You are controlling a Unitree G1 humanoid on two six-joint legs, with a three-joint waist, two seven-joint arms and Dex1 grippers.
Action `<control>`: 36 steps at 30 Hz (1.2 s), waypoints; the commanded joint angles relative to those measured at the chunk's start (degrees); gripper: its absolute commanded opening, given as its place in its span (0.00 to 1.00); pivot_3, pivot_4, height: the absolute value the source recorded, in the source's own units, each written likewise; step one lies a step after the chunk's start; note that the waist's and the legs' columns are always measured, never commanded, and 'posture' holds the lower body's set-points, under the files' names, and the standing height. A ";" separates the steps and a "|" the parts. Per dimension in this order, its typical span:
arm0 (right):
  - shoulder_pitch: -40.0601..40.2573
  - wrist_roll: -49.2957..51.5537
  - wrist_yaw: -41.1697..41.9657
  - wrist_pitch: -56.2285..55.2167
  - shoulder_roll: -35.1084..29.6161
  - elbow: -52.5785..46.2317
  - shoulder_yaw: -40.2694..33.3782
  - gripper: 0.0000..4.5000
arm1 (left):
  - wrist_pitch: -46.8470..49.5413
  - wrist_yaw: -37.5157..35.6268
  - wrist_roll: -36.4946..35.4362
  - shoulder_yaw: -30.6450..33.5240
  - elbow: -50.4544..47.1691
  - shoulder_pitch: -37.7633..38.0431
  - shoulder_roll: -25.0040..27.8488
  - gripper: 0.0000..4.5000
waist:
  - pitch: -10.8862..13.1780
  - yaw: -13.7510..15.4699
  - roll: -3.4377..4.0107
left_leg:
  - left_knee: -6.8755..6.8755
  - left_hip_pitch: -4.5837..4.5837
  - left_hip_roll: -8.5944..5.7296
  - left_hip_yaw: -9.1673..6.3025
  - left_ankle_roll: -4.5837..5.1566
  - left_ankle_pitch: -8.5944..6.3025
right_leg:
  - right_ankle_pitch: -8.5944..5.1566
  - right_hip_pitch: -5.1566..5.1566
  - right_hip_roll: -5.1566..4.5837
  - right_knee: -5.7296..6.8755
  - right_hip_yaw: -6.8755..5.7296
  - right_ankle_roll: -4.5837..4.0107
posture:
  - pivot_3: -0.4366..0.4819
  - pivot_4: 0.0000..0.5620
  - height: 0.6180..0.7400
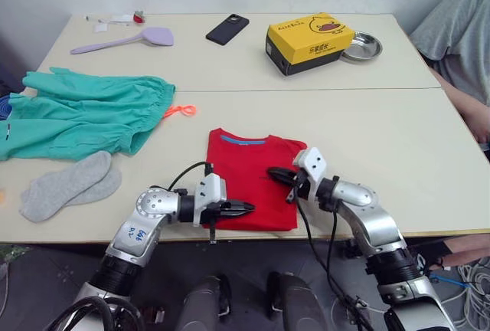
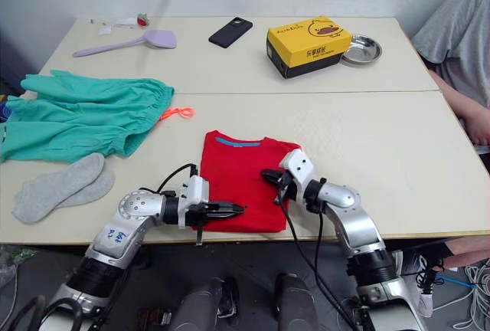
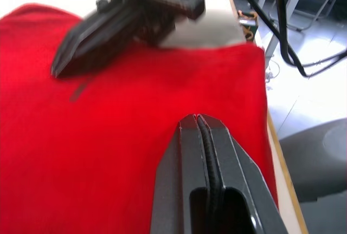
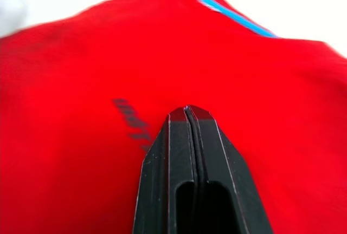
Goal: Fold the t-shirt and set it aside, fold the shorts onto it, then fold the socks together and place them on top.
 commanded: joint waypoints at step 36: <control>-11.31 33.57 -22.84 80.11 3.28 -10.82 -11.08 0.44 | 8.38 -4.70 -20.42 24.03 -14.80 10.06 14.30 1.00 | -0.34 -1.66 -0.53 | -0.90 0.09 0.07 0.02 -0.57 0.33 | -0.10 -0.21 0.20 -0.31 0.04 -0.24 | 0.48 0.27 1.00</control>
